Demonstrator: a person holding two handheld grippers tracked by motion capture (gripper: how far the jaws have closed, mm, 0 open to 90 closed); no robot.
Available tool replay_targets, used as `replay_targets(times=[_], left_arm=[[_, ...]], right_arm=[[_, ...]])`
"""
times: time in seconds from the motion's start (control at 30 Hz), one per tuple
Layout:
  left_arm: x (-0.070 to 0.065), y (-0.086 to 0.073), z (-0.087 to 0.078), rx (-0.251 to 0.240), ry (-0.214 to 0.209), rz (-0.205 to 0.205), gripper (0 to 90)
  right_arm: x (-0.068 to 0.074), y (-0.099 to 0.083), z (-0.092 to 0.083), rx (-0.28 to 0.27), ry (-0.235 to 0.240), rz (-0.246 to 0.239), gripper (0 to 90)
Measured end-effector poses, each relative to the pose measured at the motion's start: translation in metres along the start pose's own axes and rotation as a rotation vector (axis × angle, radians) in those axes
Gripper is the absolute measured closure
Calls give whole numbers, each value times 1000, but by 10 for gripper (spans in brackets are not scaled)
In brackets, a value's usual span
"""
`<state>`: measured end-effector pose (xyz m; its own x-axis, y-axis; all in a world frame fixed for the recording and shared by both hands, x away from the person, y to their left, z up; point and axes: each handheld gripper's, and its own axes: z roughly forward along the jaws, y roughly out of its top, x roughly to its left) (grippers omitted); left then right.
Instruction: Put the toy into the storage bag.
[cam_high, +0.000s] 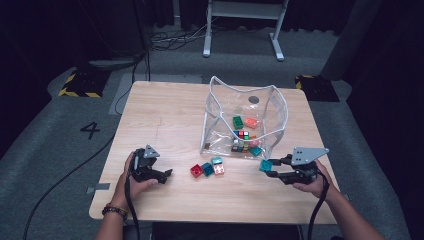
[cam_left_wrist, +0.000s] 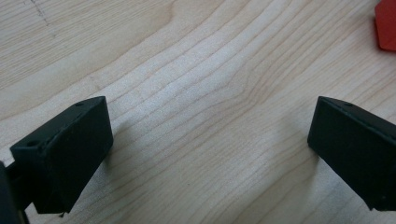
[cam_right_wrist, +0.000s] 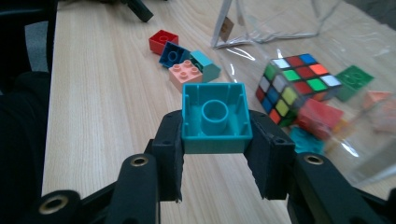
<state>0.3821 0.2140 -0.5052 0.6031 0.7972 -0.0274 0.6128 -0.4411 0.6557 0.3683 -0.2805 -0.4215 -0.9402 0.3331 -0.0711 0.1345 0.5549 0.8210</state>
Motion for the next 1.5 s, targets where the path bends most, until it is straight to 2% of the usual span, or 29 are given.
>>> replay_targets(times=[0.2,0.37,0.9,1.1,1.17,1.5], left_arm=[[0,0,0,0,0,0,3],[0,0,0,0,0,0,3],[0,0,0,0,0,0,3],[0,0,0,0,0,0,3],[0,0,0,0,0,0,3],[0,0,0,0,0,0,3]], right_arm=[[-5,1,-23,-16,-38,9,596],[-9,5,-40,-32,-52,14,596],[-19,41,-77,-91,-91,-37,596],[-24,54,-84,-94,-108,-59,596],[-26,57,-86,-102,-99,-64,596],[-31,82,-87,-126,-112,-98,596]])
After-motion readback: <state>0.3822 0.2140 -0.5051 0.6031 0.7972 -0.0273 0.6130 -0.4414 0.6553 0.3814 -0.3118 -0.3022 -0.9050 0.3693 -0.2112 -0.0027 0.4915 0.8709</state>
